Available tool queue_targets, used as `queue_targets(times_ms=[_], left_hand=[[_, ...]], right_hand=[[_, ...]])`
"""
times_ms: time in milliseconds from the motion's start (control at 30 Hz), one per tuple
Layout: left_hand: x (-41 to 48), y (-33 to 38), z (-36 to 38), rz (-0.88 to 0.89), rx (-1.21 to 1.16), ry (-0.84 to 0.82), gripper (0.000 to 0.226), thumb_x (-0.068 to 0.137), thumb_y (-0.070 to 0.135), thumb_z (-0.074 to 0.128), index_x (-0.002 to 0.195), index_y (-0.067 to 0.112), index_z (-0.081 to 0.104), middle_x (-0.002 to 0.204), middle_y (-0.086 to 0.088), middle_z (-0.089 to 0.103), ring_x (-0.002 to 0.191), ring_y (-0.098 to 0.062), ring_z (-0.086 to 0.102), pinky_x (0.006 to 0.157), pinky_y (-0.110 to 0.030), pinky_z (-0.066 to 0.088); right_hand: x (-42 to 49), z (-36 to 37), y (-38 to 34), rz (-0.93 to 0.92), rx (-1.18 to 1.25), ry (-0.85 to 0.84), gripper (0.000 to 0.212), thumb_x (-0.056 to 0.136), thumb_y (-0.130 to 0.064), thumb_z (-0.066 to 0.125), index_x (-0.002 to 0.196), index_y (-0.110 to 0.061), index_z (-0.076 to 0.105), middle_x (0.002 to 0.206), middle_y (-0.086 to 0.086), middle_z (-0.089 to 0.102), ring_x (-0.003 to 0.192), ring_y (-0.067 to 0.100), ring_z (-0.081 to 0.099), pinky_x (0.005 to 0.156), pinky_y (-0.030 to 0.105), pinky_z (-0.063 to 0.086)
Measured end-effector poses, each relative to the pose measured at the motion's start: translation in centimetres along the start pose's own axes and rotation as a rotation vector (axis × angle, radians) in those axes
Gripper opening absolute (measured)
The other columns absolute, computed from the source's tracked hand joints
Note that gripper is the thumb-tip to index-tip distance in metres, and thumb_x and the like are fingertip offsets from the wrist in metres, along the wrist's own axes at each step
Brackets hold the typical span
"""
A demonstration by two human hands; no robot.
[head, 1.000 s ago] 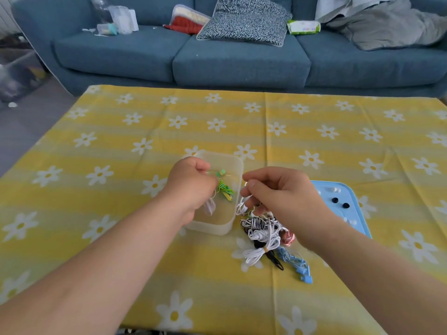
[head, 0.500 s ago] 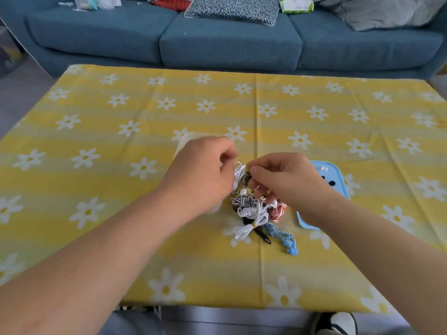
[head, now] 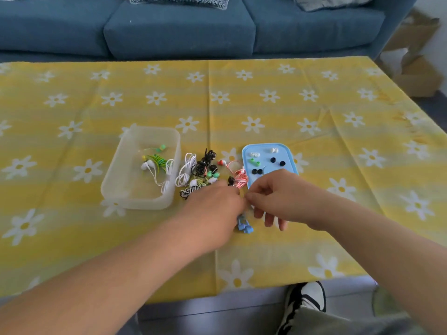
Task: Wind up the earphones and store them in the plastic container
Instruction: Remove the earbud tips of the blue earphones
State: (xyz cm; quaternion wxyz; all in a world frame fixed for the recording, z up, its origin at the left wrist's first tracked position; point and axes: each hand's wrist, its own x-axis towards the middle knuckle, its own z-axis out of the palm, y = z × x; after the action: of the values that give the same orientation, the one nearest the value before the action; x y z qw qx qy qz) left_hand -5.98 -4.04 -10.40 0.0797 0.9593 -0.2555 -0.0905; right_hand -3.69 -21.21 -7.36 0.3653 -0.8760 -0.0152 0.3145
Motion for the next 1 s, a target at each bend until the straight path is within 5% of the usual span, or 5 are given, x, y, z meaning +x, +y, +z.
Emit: queue_targets(times_ms=[133, 267, 467, 767, 1000], left_hand=[[0.0, -0.5, -2.4, -0.097, -0.249, 0.2, 0.012, 0.093, 0.023, 0.058, 0.09, 0.025, 0.07, 0.086, 0.007, 0.065, 0.091, -0.016, 0.055, 0.077, -0.035, 0.048], [-0.7, -0.2, -5.4, -0.358, -0.73, 0.28, 0.014, 0.091, 0.02, 0.065, 0.081, 0.022, 0.074, 0.066, 0.011, 0.071, 0.054, -0.004, 0.059, 0.053, -0.023, 0.045], [-1.1, 0.1, -6.4, -0.512, -1.405, 0.159, 0.018, 0.096, 0.001, 0.055, 0.089, 0.007, 0.07, 0.072, -0.015, 0.065, 0.063, -0.03, 0.064, 0.053, -0.031, 0.052], [-1.0, -1.4, -6.8, -0.556, -1.82, 0.112, 0.031, 0.09, -0.007, 0.041, 0.104, 0.002, 0.067, 0.077, -0.015, 0.065, 0.06, -0.026, 0.062, 0.052, -0.032, 0.051], [-0.9, -1.9, -6.2, -0.53, -1.667, 0.213, 0.01, 0.093, 0.012, 0.07, 0.101, 0.007, 0.072, 0.079, -0.009, 0.07, 0.062, -0.018, 0.064, 0.05, -0.026, 0.051]], right_hand=[[-0.5, -0.6, 0.6, -0.008, 0.149, 0.033, 0.021, 0.102, -0.015, 0.049, 0.1, -0.013, 0.07, 0.092, 0.016, 0.075, 0.064, 0.02, 0.07, 0.055, 0.034, 0.06], [-0.5, -0.9, 0.5, -0.038, 0.359, 0.042, 0.026, 0.101, -0.003, 0.047, 0.107, -0.012, 0.071, 0.098, 0.018, 0.075, 0.072, 0.022, 0.073, 0.071, 0.041, 0.065], [-1.1, -1.1, -0.9, -0.188, 0.72, -0.132, 0.033, 0.093, 0.012, 0.054, 0.114, -0.006, 0.07, 0.109, 0.015, 0.076, 0.101, 0.031, 0.075, 0.075, 0.029, 0.059], [-0.3, -0.3, -0.8, -0.184, 0.675, -0.293, 0.033, 0.087, -0.002, 0.066, 0.118, -0.011, 0.071, 0.113, 0.018, 0.074, 0.114, 0.029, 0.07, 0.104, 0.048, 0.052], [0.1, 0.0, -1.3, -0.143, 0.824, -0.176, 0.025, 0.1, 0.002, 0.057, 0.124, 0.001, 0.063, 0.098, 0.024, 0.072, 0.079, 0.03, 0.071, 0.071, 0.035, 0.061]])
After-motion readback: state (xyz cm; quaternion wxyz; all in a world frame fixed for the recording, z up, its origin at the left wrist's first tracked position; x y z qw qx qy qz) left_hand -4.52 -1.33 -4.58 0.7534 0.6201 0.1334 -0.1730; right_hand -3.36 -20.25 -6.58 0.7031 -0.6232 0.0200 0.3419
